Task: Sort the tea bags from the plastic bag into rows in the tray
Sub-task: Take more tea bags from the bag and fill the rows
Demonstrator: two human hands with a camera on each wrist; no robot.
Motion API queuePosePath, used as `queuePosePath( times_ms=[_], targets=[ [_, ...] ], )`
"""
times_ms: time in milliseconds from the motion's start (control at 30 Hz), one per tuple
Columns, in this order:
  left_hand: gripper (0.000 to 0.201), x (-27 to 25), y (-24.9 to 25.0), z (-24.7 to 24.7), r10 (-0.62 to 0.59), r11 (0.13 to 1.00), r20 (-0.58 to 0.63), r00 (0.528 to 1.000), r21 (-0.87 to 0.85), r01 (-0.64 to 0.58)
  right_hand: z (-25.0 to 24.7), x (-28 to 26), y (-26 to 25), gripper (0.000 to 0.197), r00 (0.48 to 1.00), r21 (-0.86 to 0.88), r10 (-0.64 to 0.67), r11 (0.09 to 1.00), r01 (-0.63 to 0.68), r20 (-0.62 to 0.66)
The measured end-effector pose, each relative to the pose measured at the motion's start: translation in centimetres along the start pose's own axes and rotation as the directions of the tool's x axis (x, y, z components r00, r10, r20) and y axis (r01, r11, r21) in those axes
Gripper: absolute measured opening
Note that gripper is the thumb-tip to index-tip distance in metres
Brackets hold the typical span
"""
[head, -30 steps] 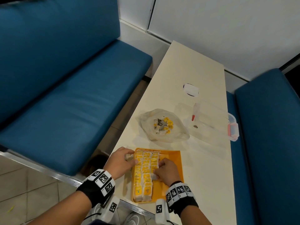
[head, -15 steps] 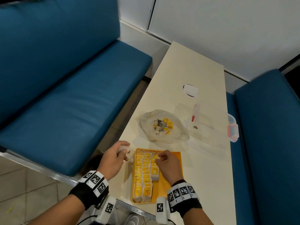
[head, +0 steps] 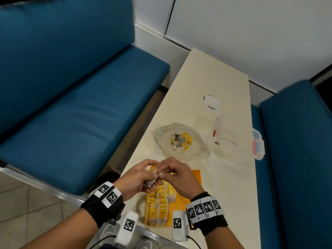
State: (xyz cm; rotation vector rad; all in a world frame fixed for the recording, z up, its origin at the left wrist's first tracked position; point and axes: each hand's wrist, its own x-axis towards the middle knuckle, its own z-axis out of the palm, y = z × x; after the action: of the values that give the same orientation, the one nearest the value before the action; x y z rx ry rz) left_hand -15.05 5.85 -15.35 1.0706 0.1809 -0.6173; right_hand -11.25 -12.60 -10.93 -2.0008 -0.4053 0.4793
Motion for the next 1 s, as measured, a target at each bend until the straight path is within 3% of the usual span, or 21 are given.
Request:
queuePosePath(
  times_ms=[133,267,433,567,700,867,1000],
  targets=[
    [0.027,0.2,0.0,0.0,0.089,0.968,-0.057,0.994,0.241,-0.073,-0.8,0.1,0.3,0.012,0.996,-0.035,0.070,0.997,-0.072,-0.051],
    [0.008,0.7,-0.7,0.1,0.357,0.823,-0.079,0.931,0.497,-0.274,-1.1,0.2,0.0,0.012,0.994,-0.080,0.063,0.994,-0.070,-0.085],
    [0.005,1.4,-0.7,0.4,0.451,0.778,-0.109,0.886,0.534,-0.330,-1.2,0.3,0.0,0.014,0.970,0.028,0.170,0.985,-0.168,-0.171],
    [0.006,1.6,-0.7,0.6,0.448,0.764,-0.116,0.886,0.565,-0.312,-1.1,0.0,0.0,0.005,0.967,0.117,0.203,0.975,-0.187,-0.151],
    [0.014,2.0,-1.2,0.1,0.445,0.757,-0.212,0.870,0.608,-0.239,-2.0,-0.4,0.4,0.008,0.948,0.172,0.255,0.959,-0.224,-0.190],
    [0.036,1.9,-2.1,-1.4,0.348,0.735,-0.328,0.878,0.677,-0.038,-3.4,-2.4,4.3,0.005,0.908,-0.060,0.403,0.910,-0.411,-0.113],
    [0.058,1.9,-3.3,-1.8,0.250,0.690,-0.318,0.915,0.721,0.062,-2.6,-3.9,6.3,0.007,0.859,-0.170,0.512,0.845,-0.507,-0.015]
  ],
)
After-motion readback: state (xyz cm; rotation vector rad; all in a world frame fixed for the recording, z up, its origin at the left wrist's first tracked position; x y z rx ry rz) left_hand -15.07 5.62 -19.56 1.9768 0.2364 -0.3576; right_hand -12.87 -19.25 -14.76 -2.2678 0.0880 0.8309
